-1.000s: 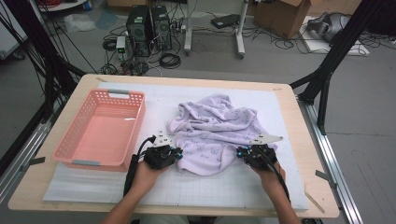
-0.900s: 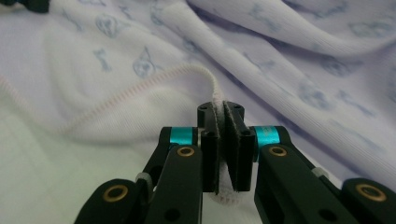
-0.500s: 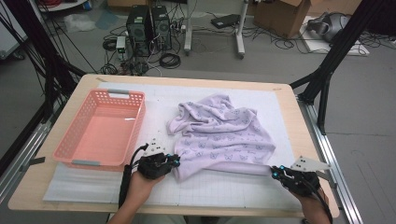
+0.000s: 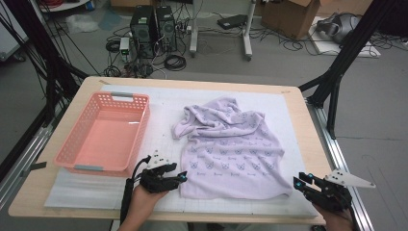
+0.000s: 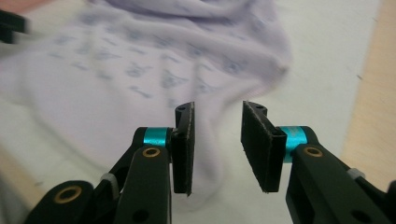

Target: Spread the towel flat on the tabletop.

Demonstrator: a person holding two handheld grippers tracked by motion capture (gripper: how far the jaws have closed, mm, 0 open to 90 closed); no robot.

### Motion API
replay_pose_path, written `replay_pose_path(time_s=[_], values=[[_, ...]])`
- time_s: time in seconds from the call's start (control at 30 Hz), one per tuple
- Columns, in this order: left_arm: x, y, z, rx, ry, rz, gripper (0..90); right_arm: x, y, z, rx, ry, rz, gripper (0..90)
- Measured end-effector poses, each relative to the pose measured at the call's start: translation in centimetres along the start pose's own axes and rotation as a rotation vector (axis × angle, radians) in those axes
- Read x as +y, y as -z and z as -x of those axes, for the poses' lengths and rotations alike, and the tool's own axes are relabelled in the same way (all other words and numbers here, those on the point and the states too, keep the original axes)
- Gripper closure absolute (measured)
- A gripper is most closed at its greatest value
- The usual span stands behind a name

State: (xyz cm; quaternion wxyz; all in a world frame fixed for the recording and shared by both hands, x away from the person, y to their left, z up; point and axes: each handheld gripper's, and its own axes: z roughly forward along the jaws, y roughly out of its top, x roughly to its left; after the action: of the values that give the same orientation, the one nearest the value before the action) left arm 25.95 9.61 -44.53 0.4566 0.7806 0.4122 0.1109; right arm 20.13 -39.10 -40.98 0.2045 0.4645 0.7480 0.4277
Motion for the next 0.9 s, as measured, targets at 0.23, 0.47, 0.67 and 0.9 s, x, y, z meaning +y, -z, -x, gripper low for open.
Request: replay_pose_path(time_s=[0.23,0.47,0.67,0.9], values=[[-0.2,-1.0,1.3,0.036,-0.135,-0.056,70.2,-0.5,-4.3,0.1,-0.066,-0.041,-0.12,60.5],[-0.6,1.9,0.6,0.052,-0.114,-0.024,87.0,-0.5,-5.1,-0.9,-0.021,-0.016,-0.134,58.0],[-2.1,5.4,0.3,0.075,-0.1,-0.012,87.0,-0.2,-5.2,-1.2,0.012,-0.062,-0.101,56.6],[-3.2,6.3,-0.8,0.05,-0.038,-0.012,78.2,0.3,-7.7,-4.1,0.014,0.023,-0.166,58.3]])
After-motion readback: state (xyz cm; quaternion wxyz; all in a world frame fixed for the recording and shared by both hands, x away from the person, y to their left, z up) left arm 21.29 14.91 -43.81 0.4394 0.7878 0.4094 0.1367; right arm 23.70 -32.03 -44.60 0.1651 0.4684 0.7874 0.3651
